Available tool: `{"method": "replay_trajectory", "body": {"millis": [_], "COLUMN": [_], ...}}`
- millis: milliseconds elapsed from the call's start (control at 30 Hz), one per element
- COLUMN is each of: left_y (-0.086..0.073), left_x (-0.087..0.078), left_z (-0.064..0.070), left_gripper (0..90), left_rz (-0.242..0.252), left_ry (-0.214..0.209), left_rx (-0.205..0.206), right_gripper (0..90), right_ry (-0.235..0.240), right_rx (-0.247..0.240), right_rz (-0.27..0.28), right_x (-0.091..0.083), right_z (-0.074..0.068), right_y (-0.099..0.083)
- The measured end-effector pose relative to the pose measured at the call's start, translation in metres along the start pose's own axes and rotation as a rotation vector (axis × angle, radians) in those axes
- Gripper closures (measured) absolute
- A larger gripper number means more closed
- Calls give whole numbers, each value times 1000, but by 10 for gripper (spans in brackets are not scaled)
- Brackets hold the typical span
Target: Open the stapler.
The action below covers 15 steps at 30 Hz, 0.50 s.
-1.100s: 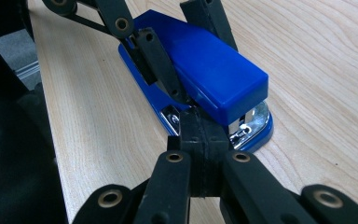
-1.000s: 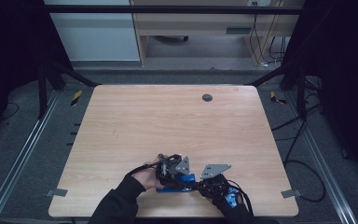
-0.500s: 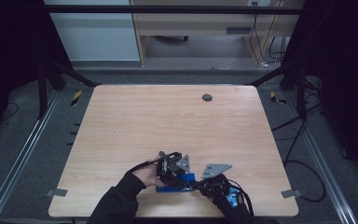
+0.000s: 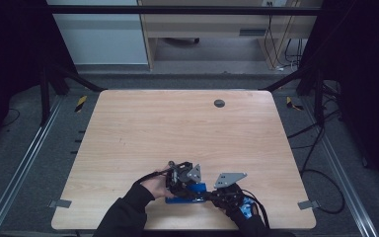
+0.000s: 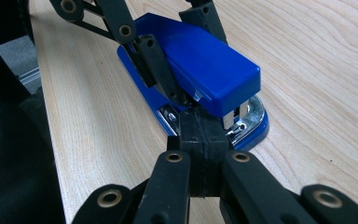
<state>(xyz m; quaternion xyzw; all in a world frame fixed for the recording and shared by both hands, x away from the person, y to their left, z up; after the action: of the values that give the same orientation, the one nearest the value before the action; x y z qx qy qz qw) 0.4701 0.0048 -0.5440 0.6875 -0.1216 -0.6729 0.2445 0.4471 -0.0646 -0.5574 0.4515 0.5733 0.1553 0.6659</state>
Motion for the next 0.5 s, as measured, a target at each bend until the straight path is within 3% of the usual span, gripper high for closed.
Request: {"method": "replay_trajectory", "body": {"millis": [500], "left_y": [-1], "left_x": [-1], "left_z": [0], "left_gripper": [657], "left_rz": [41], "left_ry": [-13], "left_rx": [-26], "right_gripper": [900], "right_ry": [-8], "right_rx": [-8], "right_rz": [-2], "right_x": [0], "right_z": [-1], "right_y": [0]}}
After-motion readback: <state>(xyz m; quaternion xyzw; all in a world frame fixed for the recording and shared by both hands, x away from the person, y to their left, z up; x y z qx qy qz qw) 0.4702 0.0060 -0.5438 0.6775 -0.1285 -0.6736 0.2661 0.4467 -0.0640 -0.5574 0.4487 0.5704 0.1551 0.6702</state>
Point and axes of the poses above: each handheld gripper's, and its own axes: x roughly forward along the jaws, y roughly out of its top, z roughly to its right, the point moved 10 cm from there along x, roughly forward along the jaws, and after that the axes turned 7 degrees about -x, right-handed, at the moved point
